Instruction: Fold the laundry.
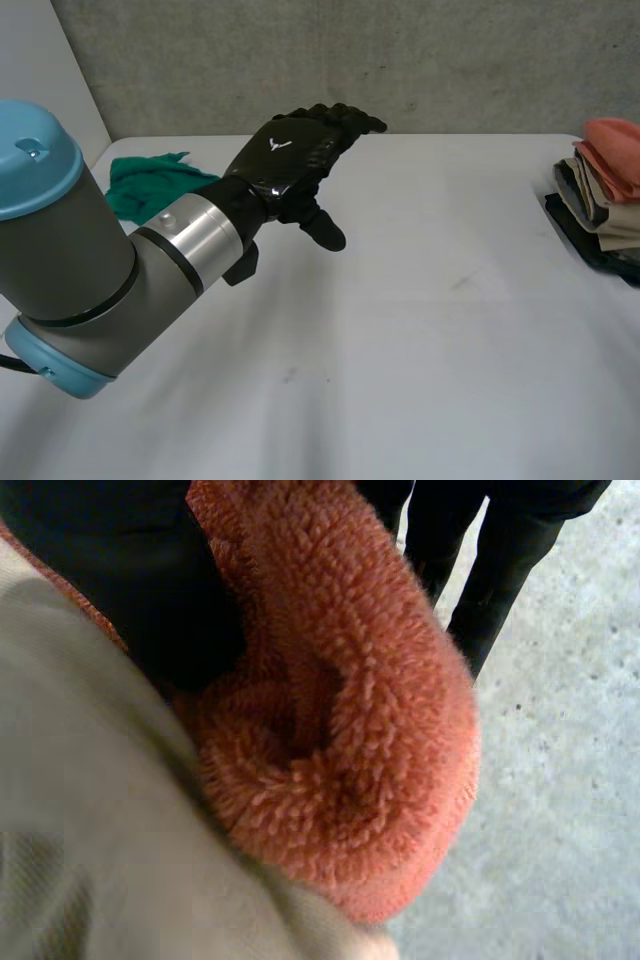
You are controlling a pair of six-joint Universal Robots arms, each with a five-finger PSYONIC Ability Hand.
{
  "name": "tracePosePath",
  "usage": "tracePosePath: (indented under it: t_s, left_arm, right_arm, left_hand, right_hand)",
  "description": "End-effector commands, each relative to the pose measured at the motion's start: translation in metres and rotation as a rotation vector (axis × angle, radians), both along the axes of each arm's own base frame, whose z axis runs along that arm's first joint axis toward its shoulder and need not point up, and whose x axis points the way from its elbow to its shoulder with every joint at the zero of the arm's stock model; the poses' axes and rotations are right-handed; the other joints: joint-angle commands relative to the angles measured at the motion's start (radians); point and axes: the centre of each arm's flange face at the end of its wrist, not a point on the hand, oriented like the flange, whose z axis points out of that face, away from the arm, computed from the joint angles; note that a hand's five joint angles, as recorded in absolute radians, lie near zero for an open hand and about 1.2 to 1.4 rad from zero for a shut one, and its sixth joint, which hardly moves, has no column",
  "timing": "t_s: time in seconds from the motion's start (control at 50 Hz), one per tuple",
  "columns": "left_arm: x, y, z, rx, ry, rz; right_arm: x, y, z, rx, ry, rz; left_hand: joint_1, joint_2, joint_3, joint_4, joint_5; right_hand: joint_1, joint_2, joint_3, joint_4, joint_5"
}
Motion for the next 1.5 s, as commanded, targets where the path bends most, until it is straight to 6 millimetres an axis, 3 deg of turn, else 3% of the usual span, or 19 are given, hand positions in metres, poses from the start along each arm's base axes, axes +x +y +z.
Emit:
tracePosePath:
  t_s: [0.02, 0.04, 0.1, 0.24, 0.46, 0.52, 0.6, 0.7, 0.74, 0.78, 0.8, 0.86, 1.04, 1.14, 1.34, 1.4, 1.42, 1.44, 1.5]
  left_arm:
    - [-0.006, 0.007, 0.009, -0.023, 0.017, -0.025]
    - [-0.007, 0.007, 0.011, -0.027, 0.02, -0.026]
    - [-0.008, 0.009, 0.013, -0.033, 0.024, -0.032]
    - [-0.01, 0.012, 0.017, -0.04, 0.032, -0.042]
    - [-0.012, 0.018, 0.042, -0.099, 0.077, -0.056]
    - [-0.012, 0.017, 0.055, -0.131, 0.1, -0.048]
    - [-0.006, 0.01, 0.079, -0.188, 0.145, 0.021]
    - [0.02, -0.025, 0.095, -0.215, 0.148, 0.238]
    - [0.047, -0.059, 0.093, -0.26, 0.083, 0.383]
    - [0.061, -0.079, 0.085, -0.285, 0.019, 0.447]
    - [0.073, -0.102, 0.069, -0.302, -0.075, 0.506]
    - [0.088, -0.131, 0.042, -0.312, -0.201, 0.566]
    - [0.136, -0.228, -0.075, -0.301, -0.44, 0.57]
    - [0.146, -0.247, -0.13, -0.258, -0.444, 0.445]
    - [0.155, -0.27, -0.182, -0.205, -0.463, 0.464]
    - [0.154, -0.271, -0.187, -0.2, -0.465, 0.466]
    - [0.154, -0.271, -0.187, -0.206, -0.466, 0.467]
    - [0.153, -0.27, -0.188, -0.204, -0.466, 0.468]
    - [0.146, -0.269, -0.174, -0.234, -0.453, 0.501]
  right_arm:
    - [0.002, 0.013, 0.018, -0.003, 0.012, -0.019]
    - [0.003, 0.016, 0.022, 0.007, 0.003, -0.021]
    - [0.003, 0.02, 0.029, 0.027, -0.012, -0.034]
    - [-0.017, 0.04, 0.068, 0.099, -0.073, -0.197]
    - [-0.058, 0.061, 0.139, -0.016, 0.13, -0.711]
    - [-0.023, 0.059, 0.157, -0.087, 0.15, -0.651]
    - [0.048, 0.067, 0.18, -0.197, 0.125, -0.451]
    - [0.14, 0.107, 0.163, -0.22, 0.148, -0.119]
    - [0.168, 0.125, 0.148, -0.206, 0.174, -0.01]
    - [0.191, 0.147, 0.121, -0.15, 0.203, 0.08]
    - [0.195, 0.153, 0.113, -0.13, 0.209, 0.094]
    - [0.206, 0.174, 0.077, -0.02, 0.237, 0.129]
    - [0.216, 0.2, 0.029, 0.236, 0.258, 0.186]
    - [0.216, 0.204, 0.017, 0.314, 0.25, 0.196]
    - [0.216, 0.205, 0.01, 0.34, 0.247, 0.205]
    - [0.216, 0.204, 0.007, 0.345, 0.248, 0.205]
    - [0.216, 0.204, 0.007, 0.347, 0.248, 0.205]
    - [0.215, 0.204, 0.006, 0.349, 0.246, 0.203]
    - [0.216, 0.204, 0.005, 0.354, 0.243, 0.206]
  left_hand:
    - [-0.01, -0.008, -0.01, -0.002, -0.009]
    - [-0.01, -0.008, -0.01, -0.002, -0.009]
    - [-0.01, -0.008, -0.01, -0.002, -0.009]
    - [-0.01, -0.008, -0.01, -0.002, -0.009]
    - [-0.01, -0.008, -0.01, -0.002, -0.009]
    - [-0.01, -0.008, -0.01, -0.002, -0.009]
    - [-0.007, -0.006, -0.007, 0.001, -0.006]
    - [-0.004, -0.003, -0.004, 0.004, -0.003]
    - [-0.013, -0.011, -0.013, -0.005, -0.012]
    - [-0.013, -0.011, -0.013, -0.005, -0.012]
    - [-0.013, -0.011, -0.013, -0.005, -0.012]
    - [-0.016, -0.014, -0.016, -0.008, -0.015]
    - [0.028, 0.03, 0.028, 0.036, 0.029]
    - [0.101, 0.103, 0.102, 0.109, 0.103]
    - [0.218, 0.22, 0.219, 0.226, 0.22]
    - [0.432, 0.434, 0.432, 0.44, 0.433]
    - [0.846, 0.848, 0.846, 0.854, 0.847]
    - [1.059, 1.061, 1.06, 1.067, 1.061]
    - [1.173, 1.174, 1.173, 1.181, 1.174]
  right_hand:
    - [-0.095, -0.276, -0.308, -0.348, -0.253]
    - [-0.562, -0.743, -0.776, -0.816, -0.721]
    - [-0.774, -0.955, -0.987, -1.027, -0.932]
    - [-0.774, -0.955, -0.987, -1.027, -0.932]
    - [-0.774, -0.955, -0.987, -1.027, -0.932]
    - [-0.774, -0.955, -0.987, -1.027, -0.932]
    - [-0.774, -0.955, -0.987, -1.027, -0.932]
    - [-0.774, -0.955, -0.987, -1.027, -0.932]
    - [-0.774, -0.955, -0.987, -1.027, -0.932]
    - [-0.774, -0.955, -0.987, -1.027, -0.932]
    - [-0.774, -0.955, -0.987, -1.027, -0.932]
    - [-0.774, -0.955, -0.987, -1.027, -0.932]
    - [-0.774, -0.955, -0.987, -1.027, -0.932]
    - [-0.774, -0.955, -0.987, -1.027, -0.932]
    - [-0.774, -0.955, -0.987, -1.027, -0.932]
    - [-0.774, -0.955, -0.987, -1.027, -0.932]
    - [-0.774, -0.955, -0.987, -1.027, -0.932]
    - [-0.774, -0.955, -0.987, -1.027, -0.932]
    - [-0.774, -0.955, -0.987, -1.027, -0.932]
